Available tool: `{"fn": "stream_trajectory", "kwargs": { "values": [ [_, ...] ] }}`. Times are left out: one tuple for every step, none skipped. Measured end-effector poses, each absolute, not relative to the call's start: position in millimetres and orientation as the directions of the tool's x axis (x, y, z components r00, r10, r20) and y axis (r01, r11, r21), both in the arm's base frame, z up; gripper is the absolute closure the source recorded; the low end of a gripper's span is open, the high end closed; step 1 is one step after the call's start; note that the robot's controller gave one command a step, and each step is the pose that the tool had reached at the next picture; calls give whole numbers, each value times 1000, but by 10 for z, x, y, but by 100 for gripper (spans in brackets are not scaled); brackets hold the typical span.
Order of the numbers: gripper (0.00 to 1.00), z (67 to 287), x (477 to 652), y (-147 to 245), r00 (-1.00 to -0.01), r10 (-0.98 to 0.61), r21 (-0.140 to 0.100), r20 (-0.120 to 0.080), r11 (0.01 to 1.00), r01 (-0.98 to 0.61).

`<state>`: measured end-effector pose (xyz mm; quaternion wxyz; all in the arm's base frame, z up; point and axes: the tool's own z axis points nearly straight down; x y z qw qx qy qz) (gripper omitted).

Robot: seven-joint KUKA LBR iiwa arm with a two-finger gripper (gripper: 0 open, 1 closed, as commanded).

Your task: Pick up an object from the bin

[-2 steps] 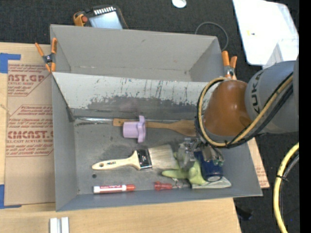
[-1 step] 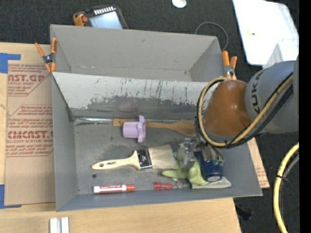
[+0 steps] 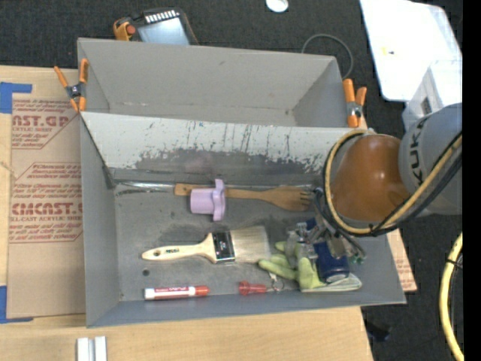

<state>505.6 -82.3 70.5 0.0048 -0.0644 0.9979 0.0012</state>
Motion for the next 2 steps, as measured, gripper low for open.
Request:
{"fn": "stream_trajectory", "kwargs": {
  "values": [
    [100,712,5068,-1125,-979,-204,0,-8,979,-204],
    [100,712,5068,-1125,-979,-204,0,-8,979,-204]
  ]
}}
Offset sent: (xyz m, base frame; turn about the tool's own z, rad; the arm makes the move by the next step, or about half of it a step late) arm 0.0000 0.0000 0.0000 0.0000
